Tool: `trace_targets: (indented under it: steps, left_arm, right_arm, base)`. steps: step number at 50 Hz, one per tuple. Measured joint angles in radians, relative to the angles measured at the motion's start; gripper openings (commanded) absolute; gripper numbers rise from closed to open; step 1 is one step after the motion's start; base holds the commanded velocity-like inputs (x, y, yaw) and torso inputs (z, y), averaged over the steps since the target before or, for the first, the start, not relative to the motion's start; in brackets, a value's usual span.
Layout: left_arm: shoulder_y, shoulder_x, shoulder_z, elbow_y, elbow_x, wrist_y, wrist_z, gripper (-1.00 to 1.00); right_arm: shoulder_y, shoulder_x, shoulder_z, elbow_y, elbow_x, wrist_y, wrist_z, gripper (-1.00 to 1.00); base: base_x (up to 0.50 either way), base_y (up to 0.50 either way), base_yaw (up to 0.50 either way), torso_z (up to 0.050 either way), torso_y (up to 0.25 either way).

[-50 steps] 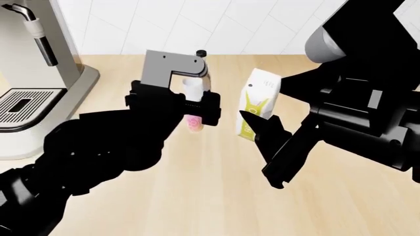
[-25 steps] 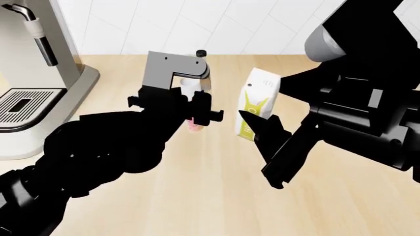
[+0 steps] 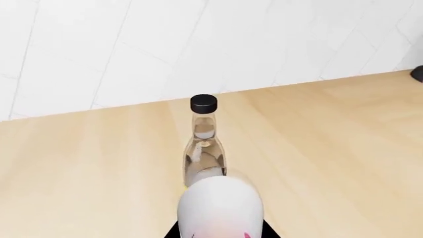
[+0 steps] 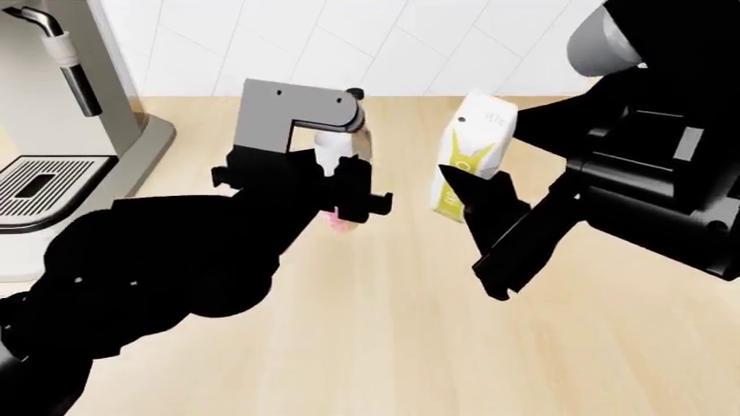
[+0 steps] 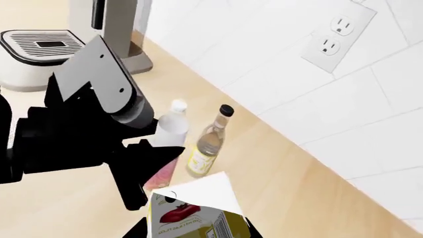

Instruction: Move the drinks to the dining counter.

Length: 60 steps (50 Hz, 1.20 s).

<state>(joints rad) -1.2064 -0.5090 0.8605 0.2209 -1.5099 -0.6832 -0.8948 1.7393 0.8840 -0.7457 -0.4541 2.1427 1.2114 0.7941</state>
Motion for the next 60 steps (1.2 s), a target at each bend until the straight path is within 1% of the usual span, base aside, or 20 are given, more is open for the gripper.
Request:
trace_targets:
  steps: [11, 18, 30, 39, 57, 60]
  left_arm:
    - [-0.071, -0.042, -0.047, 0.067, -0.068, -0.024, -0.072, -1.0]
    - [-0.115, -0.064, -0.076, 0.099, -0.11, -0.034, -0.108, -1.0]
    - [-0.192, -0.084, -0.119, 0.158, -0.196, -0.048, -0.171, -1.0]
    - [-0.237, -0.09, -0.144, 0.185, -0.242, -0.049, -0.2, -1.0]
    - [-0.261, -0.095, -0.155, 0.204, -0.266, -0.049, -0.211, -1.0]
    - [-0.261, -0.095, -0.154, 0.207, -0.266, -0.048, -0.209, -1.0]
  right_arm:
    - [0.031, 0.028, 0.01, 0.023, -0.042, -0.008, 0.041, -1.0]
    - [0.046, 0.035, 0.027, 0.043, -0.102, -0.023, 0.056, -1.0]
    - [0.033, -0.001, 0.017, 0.08, -0.219, -0.043, 0.061, -1.0]
    - [0.019, -0.041, -0.008, 0.101, -0.271, -0.045, 0.06, -1.0]
    - [0.002, -0.078, -0.045, 0.125, -0.314, -0.043, 0.06, -1.0]
    - [0.001, -0.078, -0.041, 0.123, -0.326, -0.053, 0.053, -1.0]
  base:
    - [0.0, 0.0, 0.0, 0.001, 0.002]
    - [0.0, 0.0, 0.0, 0.0, 0.001]
    - [-0.49, 0.0, 0.0, 0.001, 0.001]
    - [-0.5, 0.0, 0.0, 0.001, 0.0]
    - [-0.5, 0.0, 0.0, 0.001, 0.0]
    - [-0.05, 0.0, 0.0, 0.0, 0.0]
